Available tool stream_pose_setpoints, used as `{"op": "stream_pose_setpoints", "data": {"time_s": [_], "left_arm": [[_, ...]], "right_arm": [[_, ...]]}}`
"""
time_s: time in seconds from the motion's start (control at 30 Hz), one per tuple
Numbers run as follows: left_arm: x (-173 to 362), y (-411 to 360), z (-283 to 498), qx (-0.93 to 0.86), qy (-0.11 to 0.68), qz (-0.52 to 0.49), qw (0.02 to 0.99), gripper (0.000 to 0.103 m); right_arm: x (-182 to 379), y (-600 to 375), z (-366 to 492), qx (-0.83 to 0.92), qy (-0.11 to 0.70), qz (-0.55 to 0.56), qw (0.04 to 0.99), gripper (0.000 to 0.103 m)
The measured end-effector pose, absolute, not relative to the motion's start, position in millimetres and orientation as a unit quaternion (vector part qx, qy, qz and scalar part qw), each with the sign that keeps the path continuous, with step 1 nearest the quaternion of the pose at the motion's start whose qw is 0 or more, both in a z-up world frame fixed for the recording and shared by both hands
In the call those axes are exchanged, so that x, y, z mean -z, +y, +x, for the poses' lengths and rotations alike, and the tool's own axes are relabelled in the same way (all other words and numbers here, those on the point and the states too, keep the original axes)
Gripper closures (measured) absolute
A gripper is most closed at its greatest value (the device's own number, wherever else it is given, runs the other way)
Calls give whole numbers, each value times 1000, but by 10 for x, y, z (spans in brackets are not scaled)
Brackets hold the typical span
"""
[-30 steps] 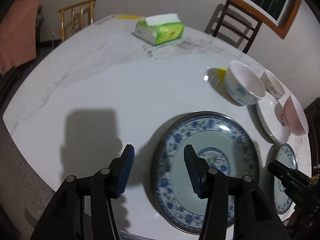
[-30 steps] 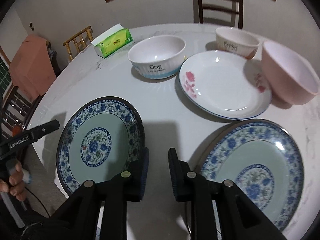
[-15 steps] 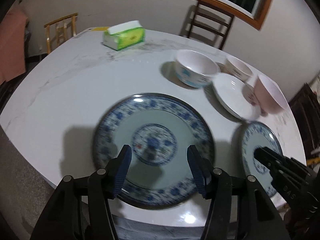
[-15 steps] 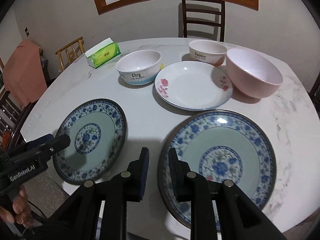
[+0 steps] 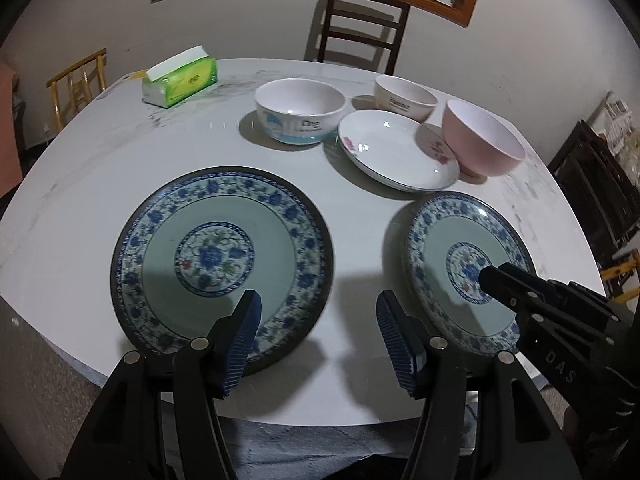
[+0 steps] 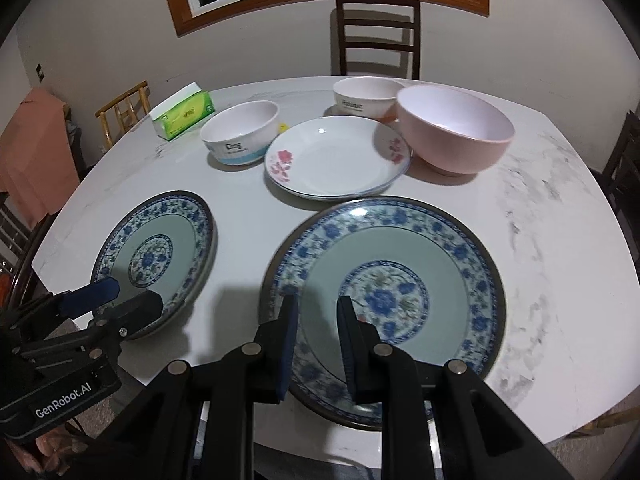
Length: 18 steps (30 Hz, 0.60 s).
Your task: Organize plates and bowls
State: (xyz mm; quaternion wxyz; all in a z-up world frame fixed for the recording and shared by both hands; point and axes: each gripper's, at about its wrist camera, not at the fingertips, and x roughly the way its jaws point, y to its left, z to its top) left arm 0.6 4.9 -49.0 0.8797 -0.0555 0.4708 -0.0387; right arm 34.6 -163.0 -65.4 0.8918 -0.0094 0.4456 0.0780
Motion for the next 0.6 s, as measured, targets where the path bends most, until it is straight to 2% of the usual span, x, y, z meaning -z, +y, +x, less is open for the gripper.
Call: {"op": "stream_pose_setpoints", "data": {"time_s": [0.6], "left_arm": [[521, -208, -44, 58, 479, -35, 875, 46]], "right_arm": [[654, -1887, 244, -63, 442, 5, 895, 82]]}}
